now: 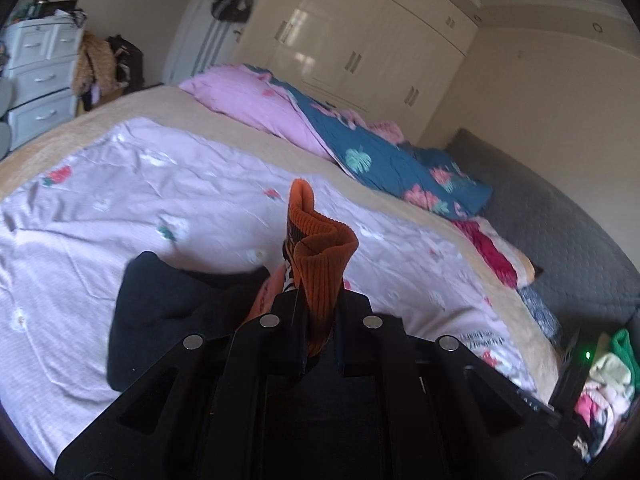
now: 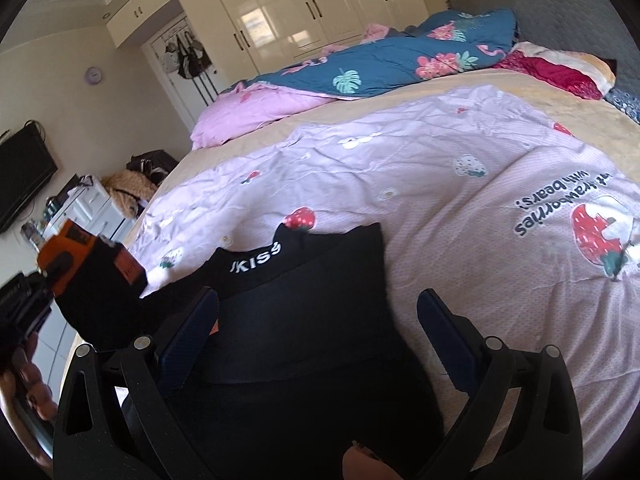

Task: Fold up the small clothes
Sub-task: 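Lift the sleeve with the left tool, fold it across the shirt body, release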

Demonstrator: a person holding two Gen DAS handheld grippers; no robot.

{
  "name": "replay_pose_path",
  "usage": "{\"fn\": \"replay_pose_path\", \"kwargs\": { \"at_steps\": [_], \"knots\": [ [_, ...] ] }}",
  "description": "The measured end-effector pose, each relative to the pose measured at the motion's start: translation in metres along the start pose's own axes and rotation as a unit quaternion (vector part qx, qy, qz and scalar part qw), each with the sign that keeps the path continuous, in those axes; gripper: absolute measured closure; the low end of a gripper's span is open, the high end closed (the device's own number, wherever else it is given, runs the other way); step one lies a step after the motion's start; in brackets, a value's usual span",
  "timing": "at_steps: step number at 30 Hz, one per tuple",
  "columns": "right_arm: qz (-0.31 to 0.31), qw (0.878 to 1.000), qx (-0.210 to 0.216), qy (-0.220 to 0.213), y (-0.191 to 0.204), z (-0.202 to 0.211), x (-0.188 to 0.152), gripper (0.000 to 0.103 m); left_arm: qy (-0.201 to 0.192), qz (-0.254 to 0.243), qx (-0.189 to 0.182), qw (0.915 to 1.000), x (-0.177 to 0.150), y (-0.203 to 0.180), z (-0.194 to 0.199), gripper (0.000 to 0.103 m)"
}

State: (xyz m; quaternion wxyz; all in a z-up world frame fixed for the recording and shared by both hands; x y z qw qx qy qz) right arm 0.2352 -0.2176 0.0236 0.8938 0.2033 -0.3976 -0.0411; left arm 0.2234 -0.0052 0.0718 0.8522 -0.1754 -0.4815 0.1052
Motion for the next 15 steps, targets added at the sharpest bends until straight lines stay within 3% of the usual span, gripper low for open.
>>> {"fn": "replay_pose_path", "kwargs": {
  "at_steps": [6,15],
  "knots": [
    [-0.024,1.000,-0.019,0.004,-0.026,-0.002,0.002,0.004,0.069,-0.031,-0.023,0.9969,-0.045,-0.017,-0.037,0.100],
    [-0.028,0.999,-0.038,0.014,-0.047,-0.014,0.000,0.004,0.155,-0.065,-0.056,0.9843,-0.110,-0.037,-0.079,0.099]
  ]
}}
Point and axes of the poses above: each gripper's, at about its wrist camera, not at the fingertips, and z roughly against the way its jaws point, y to its left, x to its top, the point moved 10 cm from there along -z, roughly the way its jaws point, and after that the axes turned 1 degree about x, right-handed, at the moved point
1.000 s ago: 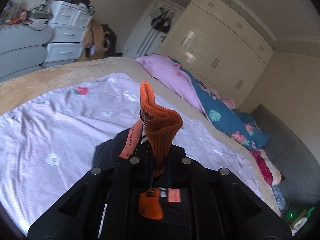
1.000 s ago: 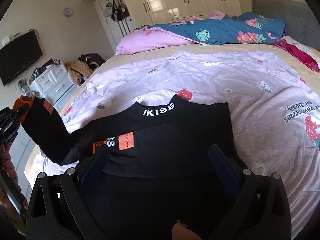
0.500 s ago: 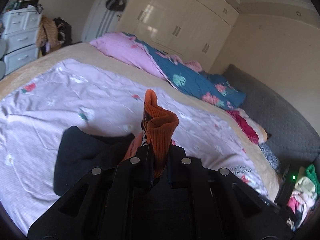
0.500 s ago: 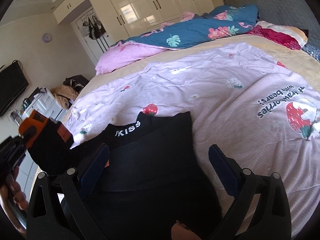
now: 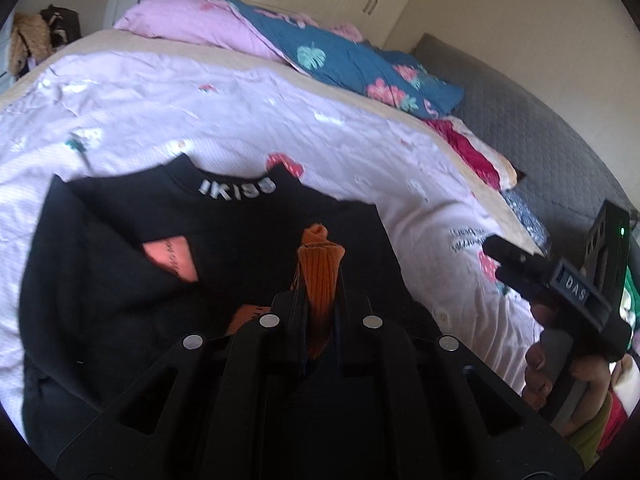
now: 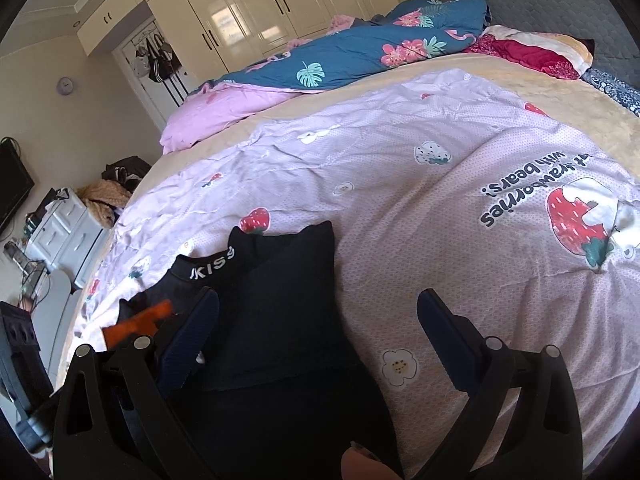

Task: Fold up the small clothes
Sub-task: 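Lift the sleeve with the left tool, fold it across the shirt body, release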

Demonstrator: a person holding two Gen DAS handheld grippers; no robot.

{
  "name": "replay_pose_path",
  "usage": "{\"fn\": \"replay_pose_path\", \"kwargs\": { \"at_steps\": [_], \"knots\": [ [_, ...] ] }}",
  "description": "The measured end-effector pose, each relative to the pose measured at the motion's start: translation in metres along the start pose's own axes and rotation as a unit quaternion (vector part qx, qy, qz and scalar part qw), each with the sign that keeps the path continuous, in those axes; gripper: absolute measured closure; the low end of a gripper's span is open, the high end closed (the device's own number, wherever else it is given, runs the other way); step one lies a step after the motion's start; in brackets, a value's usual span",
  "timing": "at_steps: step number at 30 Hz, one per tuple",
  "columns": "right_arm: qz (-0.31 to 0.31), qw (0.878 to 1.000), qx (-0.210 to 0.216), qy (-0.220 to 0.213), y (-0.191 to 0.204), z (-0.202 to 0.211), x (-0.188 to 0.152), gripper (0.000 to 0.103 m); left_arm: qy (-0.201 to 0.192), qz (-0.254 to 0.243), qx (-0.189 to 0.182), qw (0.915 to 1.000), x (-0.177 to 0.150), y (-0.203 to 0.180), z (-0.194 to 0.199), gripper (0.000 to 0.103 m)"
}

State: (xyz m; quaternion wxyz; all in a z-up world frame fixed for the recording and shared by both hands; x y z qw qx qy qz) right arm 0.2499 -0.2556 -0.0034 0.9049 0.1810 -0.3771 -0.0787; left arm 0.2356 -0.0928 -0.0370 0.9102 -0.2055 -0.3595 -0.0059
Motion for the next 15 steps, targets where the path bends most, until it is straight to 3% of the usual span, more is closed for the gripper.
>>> {"fn": "replay_pose_path", "kwargs": {
  "at_steps": [2,4,6,10,15],
  "knots": [
    [0.003,1.000,-0.002,0.006,-0.001,-0.004,-0.002,0.004,0.017,-0.006,-0.013,0.9998,-0.009,-0.005,-0.009,0.096],
    [0.007,1.000,-0.005,0.013,-0.001,-0.008,-0.005,0.004,0.031,-0.008,-0.028,0.9991,-0.016,-0.007,-0.015,0.083],
    [0.017,1.000,-0.010,0.024,0.000,-0.013,-0.009,0.004,0.040,0.003,-0.042,0.9983,-0.020,-0.006,-0.016,0.058],
    [0.043,0.997,-0.003,0.062,0.012,-0.029,-0.026,0.004,0.030,0.029,-0.052,0.9978,-0.013,0.008,-0.008,0.045],
    [0.098,0.985,0.039,0.134,0.051,-0.052,-0.068,0.008,-0.005,0.037,0.004,0.9993,0.007,0.045,0.008,0.038]
  ]
}}
Point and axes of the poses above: each gripper's, at about its wrist camera, not at the fingertips, and z roughly against the way its jaws point, y to its left, x to its top, the point moved 10 cm from there along -z, roughly the way its jaws point, and after that the axes turned 1 degree about x, right-handed, at the moved point
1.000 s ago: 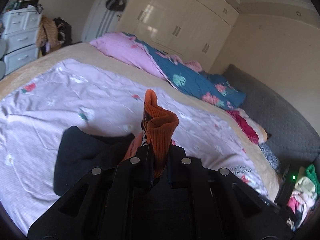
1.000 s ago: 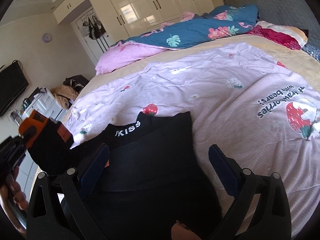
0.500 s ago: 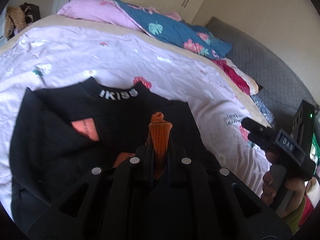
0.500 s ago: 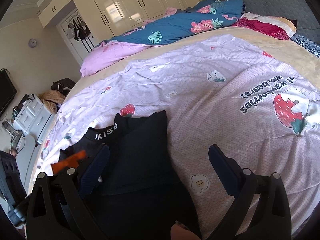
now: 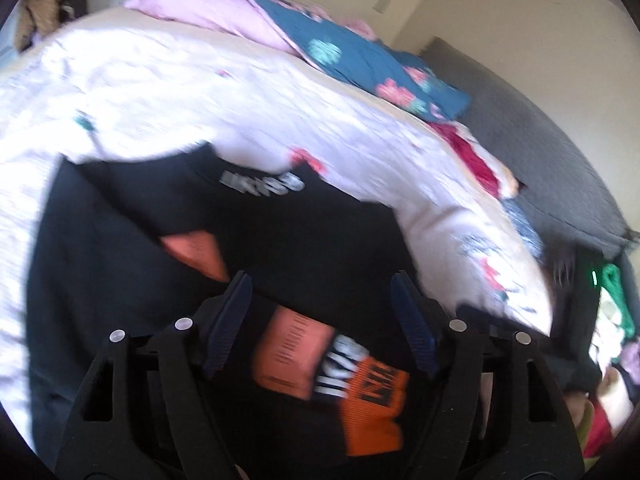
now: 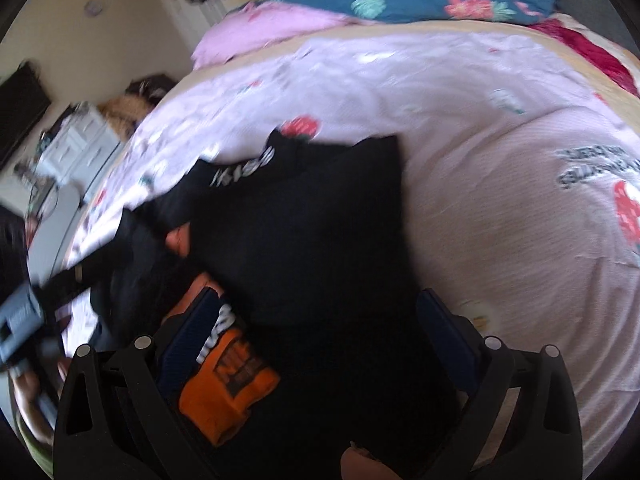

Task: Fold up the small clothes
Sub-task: 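Lift the sleeve with the left tool, fold it across the shirt body, release, then grasp the folded orange cuffs on the shirt body with the right tool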

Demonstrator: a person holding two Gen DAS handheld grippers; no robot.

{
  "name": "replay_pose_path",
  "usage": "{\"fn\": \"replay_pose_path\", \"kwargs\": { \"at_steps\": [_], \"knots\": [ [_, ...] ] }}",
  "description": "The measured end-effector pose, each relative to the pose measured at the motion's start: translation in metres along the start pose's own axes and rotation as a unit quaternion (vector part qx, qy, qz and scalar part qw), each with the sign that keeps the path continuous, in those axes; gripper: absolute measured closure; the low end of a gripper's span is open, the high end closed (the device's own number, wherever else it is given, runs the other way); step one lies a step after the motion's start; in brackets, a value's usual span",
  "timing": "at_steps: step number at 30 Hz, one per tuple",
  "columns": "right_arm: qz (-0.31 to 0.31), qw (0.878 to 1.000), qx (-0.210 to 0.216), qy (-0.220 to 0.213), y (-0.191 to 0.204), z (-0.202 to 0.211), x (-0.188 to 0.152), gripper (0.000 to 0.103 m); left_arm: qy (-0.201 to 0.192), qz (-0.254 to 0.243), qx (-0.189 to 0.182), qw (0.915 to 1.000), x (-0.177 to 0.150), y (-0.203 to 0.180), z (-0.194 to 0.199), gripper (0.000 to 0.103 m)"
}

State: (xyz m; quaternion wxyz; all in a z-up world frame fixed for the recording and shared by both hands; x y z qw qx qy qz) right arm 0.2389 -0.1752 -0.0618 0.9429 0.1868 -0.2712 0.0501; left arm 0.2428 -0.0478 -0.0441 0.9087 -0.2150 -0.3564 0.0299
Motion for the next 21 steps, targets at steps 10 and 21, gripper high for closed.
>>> {"fn": "replay_pose_path", "kwargs": {
  "at_steps": [10,21],
  "knots": [
    [0.015,0.998,-0.020,0.059,0.038,-0.035,-0.047,0.036,-0.076,0.058,0.068,0.9931,0.039,0.084,0.049,0.030],
    [0.101,0.994,0.016,-0.021,0.083,-0.005,-0.022,0.094,-0.149,0.102,0.124,0.9756,0.065,0.136,0.111,0.030]
  ]
}}
Point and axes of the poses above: each gripper's, at about its wrist camera, not at the fingertips, and z roughly against the way its jaws point, y to its left, x to its top, the point moved 10 cm from there along -z, roughly the way its jaws point, and after that the axes turned 1 degree about x, right-handed, at the moved point
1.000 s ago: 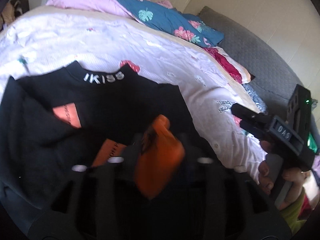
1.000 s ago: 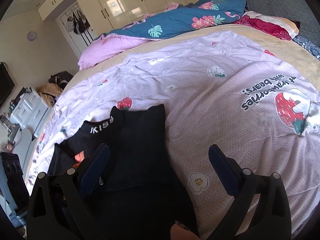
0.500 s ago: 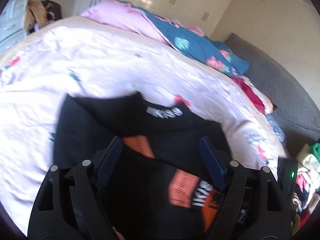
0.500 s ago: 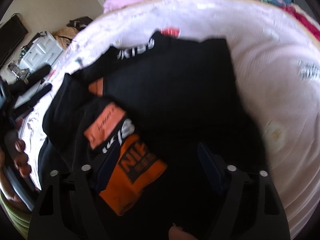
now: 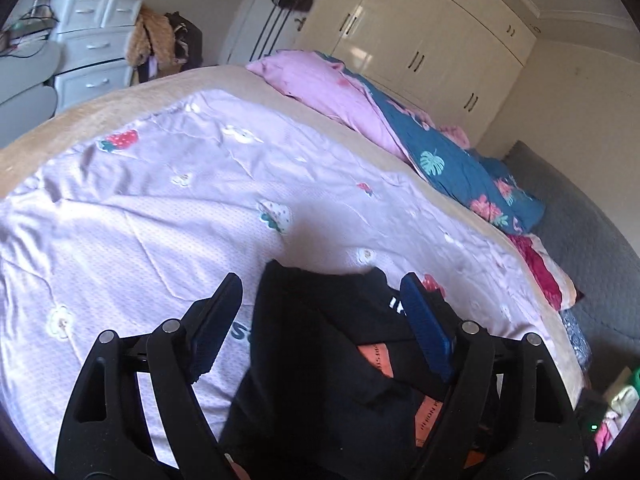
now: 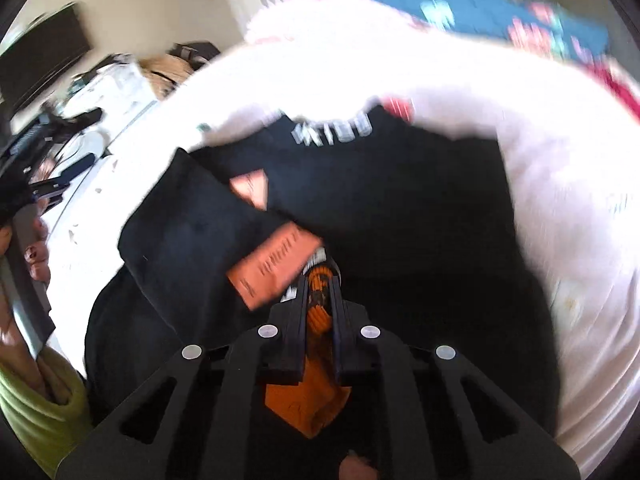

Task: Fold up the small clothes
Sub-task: 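Grasp the folded orange cuffs on the shirt body with the right tool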

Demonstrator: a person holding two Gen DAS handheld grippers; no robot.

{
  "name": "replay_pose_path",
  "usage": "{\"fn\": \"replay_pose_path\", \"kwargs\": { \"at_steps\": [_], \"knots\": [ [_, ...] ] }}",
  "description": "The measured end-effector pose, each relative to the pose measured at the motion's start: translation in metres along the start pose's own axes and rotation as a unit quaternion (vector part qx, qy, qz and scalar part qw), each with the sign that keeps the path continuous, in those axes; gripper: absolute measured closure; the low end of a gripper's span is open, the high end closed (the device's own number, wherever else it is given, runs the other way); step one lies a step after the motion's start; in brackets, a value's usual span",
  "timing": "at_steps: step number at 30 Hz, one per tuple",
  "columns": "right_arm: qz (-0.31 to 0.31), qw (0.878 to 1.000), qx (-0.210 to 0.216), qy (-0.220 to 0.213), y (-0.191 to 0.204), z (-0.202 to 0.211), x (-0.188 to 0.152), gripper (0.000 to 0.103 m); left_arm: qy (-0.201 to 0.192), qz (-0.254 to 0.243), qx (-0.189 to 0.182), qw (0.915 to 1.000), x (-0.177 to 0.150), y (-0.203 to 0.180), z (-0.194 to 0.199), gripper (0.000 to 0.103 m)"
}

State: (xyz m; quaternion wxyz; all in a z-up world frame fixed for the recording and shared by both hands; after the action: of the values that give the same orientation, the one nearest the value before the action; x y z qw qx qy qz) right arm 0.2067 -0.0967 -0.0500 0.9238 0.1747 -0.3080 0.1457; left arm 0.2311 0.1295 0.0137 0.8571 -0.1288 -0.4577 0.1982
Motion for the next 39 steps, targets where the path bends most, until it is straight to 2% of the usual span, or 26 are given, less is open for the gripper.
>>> {"fn": "replay_pose_path", "kwargs": {
  "at_steps": [6,9,12,19,26,29,39],
  "knots": [
    [0.100,0.991,-0.019,-0.091,0.022,0.040,0.065,0.095,-0.002,0.018,0.000,0.9998,0.006,0.013,0.002,0.030],
    [0.125,0.984,-0.010,-0.129,0.028,0.056,0.094,0.095,0.006,0.028,-0.009,0.9995,0.003,0.015,-0.002,0.030],
    [0.135,0.980,-0.026,-0.145,0.022,0.060,0.112,0.095,0.013,0.031,-0.009,0.9994,0.000,0.015,-0.007,0.030],
    [0.107,0.982,-0.062,-0.141,-0.015,0.043,0.116,0.095,0.030,0.017,-0.001,0.9994,-0.012,0.011,-0.021,0.030],
    [0.078,0.987,-0.094,-0.105,-0.045,0.014,0.095,0.095,0.066,-0.007,-0.008,0.9978,-0.036,-0.007,-0.040,0.030],
    [0.062,0.989,-0.094,-0.095,-0.055,0.006,0.089,0.094,0.084,-0.019,-0.016,0.9962,-0.049,-0.018,-0.048,0.030],
    [0.041,0.991,-0.099,-0.077,-0.073,-0.005,0.079,0.094,0.127,-0.059,-0.008,0.9901,-0.080,-0.033,-0.070,0.030]
  ]
}}
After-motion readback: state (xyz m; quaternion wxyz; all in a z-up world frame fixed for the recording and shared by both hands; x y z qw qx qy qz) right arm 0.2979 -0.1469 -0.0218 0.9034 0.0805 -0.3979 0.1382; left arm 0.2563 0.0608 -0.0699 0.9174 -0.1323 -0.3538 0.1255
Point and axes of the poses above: each gripper's, at about its wrist camera, not at the fingertips, and z roughly against the way its jaws point, y to its left, x to its top, the point moved 10 cm from there along -z, roughly the way its jaws point, and after that the axes turned 1 degree about x, right-handed, at the moved point
